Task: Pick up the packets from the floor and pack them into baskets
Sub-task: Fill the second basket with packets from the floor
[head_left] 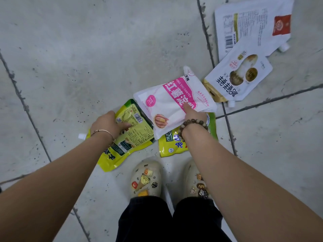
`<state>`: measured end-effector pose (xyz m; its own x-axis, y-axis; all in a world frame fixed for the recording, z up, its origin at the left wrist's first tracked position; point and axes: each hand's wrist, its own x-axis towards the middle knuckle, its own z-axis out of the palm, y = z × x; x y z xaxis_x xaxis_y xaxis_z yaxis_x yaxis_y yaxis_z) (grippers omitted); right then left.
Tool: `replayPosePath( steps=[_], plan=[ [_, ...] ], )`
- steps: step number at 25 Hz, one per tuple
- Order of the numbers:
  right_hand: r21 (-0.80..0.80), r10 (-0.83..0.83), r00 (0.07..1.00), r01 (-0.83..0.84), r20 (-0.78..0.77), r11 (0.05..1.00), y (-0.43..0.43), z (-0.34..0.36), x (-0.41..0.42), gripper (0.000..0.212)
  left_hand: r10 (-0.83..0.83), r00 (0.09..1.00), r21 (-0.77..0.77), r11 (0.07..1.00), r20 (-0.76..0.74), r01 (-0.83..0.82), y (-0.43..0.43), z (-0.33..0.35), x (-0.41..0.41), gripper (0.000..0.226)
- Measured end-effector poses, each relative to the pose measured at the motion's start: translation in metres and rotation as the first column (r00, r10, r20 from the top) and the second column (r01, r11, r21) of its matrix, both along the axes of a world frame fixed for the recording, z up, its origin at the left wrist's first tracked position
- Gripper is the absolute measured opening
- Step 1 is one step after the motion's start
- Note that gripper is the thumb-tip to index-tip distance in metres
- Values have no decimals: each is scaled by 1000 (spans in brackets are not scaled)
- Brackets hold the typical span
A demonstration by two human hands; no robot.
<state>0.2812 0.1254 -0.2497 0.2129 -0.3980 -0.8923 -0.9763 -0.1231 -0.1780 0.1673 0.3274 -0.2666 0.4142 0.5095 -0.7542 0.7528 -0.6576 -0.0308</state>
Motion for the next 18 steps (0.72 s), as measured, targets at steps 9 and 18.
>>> replayPosePath(
  steps=[9,18],
  plan=[
    [2,-100,985,100,141,995,-52,91,1,49,-7,1000,25,1000,6,6,12,83,-7,43],
    [182,-207,943,162,261,970,-130,229,-29,32,70,957,-56,997,282,-57,-54,237,51,40]
  ],
)
